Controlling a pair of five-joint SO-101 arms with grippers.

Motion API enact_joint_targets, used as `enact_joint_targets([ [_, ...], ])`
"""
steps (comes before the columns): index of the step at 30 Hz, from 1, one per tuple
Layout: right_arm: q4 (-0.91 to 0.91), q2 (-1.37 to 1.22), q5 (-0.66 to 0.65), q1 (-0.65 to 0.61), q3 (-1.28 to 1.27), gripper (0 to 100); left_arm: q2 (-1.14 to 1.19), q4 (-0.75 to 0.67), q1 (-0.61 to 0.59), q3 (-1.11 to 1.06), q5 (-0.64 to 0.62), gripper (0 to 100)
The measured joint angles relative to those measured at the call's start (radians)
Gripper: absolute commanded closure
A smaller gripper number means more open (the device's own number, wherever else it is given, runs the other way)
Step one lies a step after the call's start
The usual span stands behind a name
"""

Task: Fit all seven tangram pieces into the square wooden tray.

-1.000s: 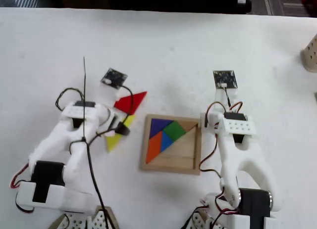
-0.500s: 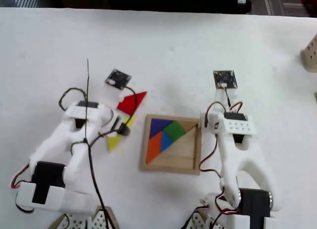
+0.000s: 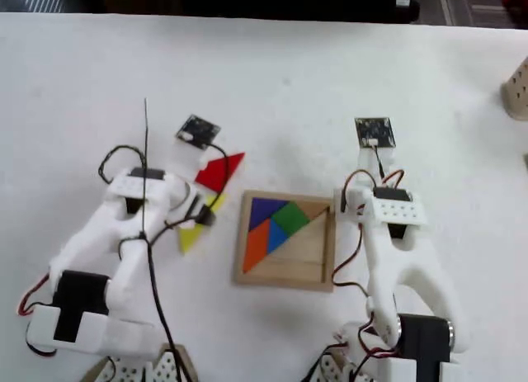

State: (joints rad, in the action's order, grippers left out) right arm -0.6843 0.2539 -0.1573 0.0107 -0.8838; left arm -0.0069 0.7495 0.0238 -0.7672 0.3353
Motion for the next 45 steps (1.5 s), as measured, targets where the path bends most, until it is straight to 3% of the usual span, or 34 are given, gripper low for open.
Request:
enact_joint_targets([
  [16, 0.000, 0.000, 0.000, 0.000, 0.000, 95.0, 0.000, 0.000, 0.000, 0.000, 0.000, 76],
  [25, 0.000, 0.000, 0.000, 0.000, 0.000, 95.0, 0.002, 0.155, -0.002, 0.089, -0.066, 76],
  [40, 0.000, 0.000, 0.000, 0.000, 0.000, 95.0, 0.002, 0.189, 0.025, 0.103, -0.068, 76],
  [45, 0.000, 0.000, 0.000, 0.000, 0.000, 95.0, 0.003, 0.279, 0.054, 0.138, -0.071, 76],
])
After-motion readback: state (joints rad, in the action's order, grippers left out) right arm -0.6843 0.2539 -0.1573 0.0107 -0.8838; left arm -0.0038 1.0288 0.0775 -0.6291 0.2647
